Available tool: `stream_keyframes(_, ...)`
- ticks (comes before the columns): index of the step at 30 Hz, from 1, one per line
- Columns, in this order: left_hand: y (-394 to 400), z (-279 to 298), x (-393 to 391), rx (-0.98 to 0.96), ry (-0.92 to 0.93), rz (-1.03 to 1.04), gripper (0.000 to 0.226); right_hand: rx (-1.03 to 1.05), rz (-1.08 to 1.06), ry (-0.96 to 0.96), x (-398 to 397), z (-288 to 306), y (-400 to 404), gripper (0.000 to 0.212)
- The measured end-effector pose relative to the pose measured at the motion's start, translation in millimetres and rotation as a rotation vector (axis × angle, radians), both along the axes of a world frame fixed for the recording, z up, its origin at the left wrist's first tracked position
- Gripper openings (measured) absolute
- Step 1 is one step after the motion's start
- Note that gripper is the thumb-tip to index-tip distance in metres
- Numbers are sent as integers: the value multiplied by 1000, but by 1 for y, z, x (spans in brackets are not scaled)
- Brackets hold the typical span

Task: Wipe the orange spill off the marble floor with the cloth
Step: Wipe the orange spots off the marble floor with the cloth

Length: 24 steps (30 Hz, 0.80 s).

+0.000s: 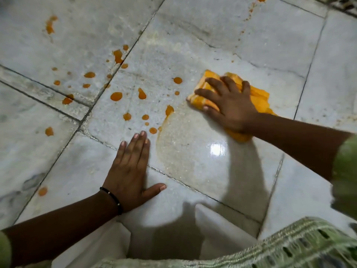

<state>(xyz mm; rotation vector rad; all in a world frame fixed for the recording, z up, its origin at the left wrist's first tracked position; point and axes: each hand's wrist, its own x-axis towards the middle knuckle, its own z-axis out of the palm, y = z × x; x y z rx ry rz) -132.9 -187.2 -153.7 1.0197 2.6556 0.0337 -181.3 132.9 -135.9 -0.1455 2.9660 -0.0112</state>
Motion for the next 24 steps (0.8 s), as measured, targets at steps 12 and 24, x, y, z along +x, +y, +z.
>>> stream_keyframes(12, -8, 5, -17, -12, -14, 38, 115, 27, 239, 0, 26, -2, 21, 61)
stream_keyframes(24, -8, 5, -15, -4, -10, 41, 114, 32, 418, 44, 47, -7, -17, 57)
